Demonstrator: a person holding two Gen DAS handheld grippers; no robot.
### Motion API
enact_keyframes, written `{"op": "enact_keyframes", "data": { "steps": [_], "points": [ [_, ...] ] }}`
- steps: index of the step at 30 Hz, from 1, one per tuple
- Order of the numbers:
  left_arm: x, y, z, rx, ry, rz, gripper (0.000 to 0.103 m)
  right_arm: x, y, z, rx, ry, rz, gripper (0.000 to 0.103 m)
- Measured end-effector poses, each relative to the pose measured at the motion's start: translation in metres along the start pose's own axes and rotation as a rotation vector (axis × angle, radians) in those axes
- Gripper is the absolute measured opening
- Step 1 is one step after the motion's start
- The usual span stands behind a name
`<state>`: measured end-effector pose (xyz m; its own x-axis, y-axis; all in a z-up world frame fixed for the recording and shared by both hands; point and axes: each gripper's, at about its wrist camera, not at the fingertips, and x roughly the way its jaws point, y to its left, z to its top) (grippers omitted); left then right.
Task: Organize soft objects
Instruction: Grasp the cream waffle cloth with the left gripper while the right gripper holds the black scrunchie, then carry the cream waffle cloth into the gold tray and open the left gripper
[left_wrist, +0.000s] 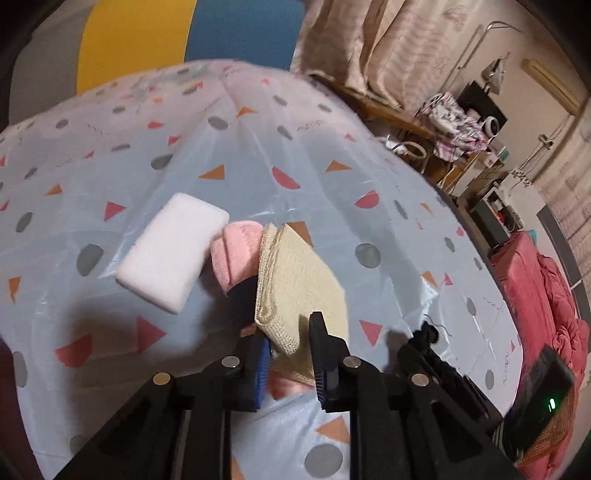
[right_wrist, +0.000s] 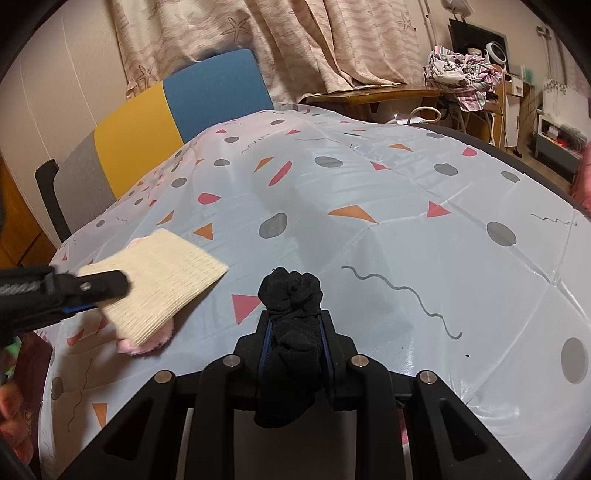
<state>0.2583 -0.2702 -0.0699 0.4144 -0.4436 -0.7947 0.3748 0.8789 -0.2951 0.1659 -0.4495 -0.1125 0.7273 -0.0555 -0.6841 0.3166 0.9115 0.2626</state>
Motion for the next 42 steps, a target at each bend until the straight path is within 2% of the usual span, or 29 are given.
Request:
{"op": "enact_keyframes", "data": {
  "steps": [3,7,13,17,18,19,20,21,23,25,26,30,32,35,39,41,42],
  "points": [
    [-0.019,0.005,-0.012,0.0,-0.036,-0.029,0.015,0.001,0.001,0.0,-0.004,0.001,-0.005,0.023],
    [-0.039,0.017,-0.035,-0.013,-0.047,-0.047,0.015,0.001,0.0,0.0,-0.005,0.001,-0.005,0.023],
    [-0.063,0.05,-0.083,-0.098,-0.036,-0.041,0.015,0.001,0.002,0.0,-0.014,0.003,-0.014,0.023],
    [-0.074,0.061,-0.106,-0.113,-0.026,-0.024,0.015,0.001,0.003,0.0,-0.02,0.005,-0.022,0.023],
    [-0.076,0.063,-0.11,-0.109,-0.025,-0.014,0.021,0.001,0.003,0.0,-0.022,0.005,-0.024,0.023],
    [-0.078,0.064,-0.112,-0.101,-0.027,0.011,0.034,0.001,0.003,0.0,-0.023,0.005,-0.026,0.023],
    [-0.08,0.062,-0.112,-0.086,-0.038,0.072,0.041,0.0,0.003,0.0,-0.025,0.005,-0.027,0.023],
    [-0.083,0.062,-0.112,-0.08,-0.045,0.099,0.051,0.0,0.004,0.0,-0.026,0.005,-0.029,0.023],
    [-0.086,0.058,-0.109,-0.062,-0.068,0.14,0.062,0.0,0.004,-0.001,-0.029,0.005,-0.032,0.023],
    [-0.085,0.054,-0.102,-0.059,-0.076,0.155,0.079,0.0,0.005,0.0,-0.031,0.005,-0.035,0.023],
    [-0.083,0.051,-0.099,-0.054,-0.07,0.162,0.081,0.0,0.005,0.0,-0.031,0.005,-0.035,0.023],
    [-0.065,0.036,-0.084,0.005,-0.042,0.189,0.082,0.0,0.005,0.0,-0.03,0.005,-0.034,0.023],
    [-0.046,0.025,-0.079,0.065,0.0,0.235,0.082,0.0,0.005,-0.001,-0.029,0.004,-0.033,0.023],
    [-0.026,0.024,-0.077,0.088,0.034,0.27,0.082,0.0,0.005,-0.001,-0.026,0.003,-0.03,0.023],
    [-0.022,0.034,-0.079,0.044,0.025,0.226,0.082,0.0,0.004,-0.001,-0.02,0.002,-0.027,0.023],
    [-0.027,0.035,-0.082,0.051,0.009,0.208,0.079,-0.001,0.003,-0.001,-0.018,0.002,-0.026,0.024],
    [-0.028,0.035,-0.083,0.054,0.006,0.199,0.073,0.0,0.003,-0.001,-0.018,0.002,-0.026,0.024]
  ]
}}
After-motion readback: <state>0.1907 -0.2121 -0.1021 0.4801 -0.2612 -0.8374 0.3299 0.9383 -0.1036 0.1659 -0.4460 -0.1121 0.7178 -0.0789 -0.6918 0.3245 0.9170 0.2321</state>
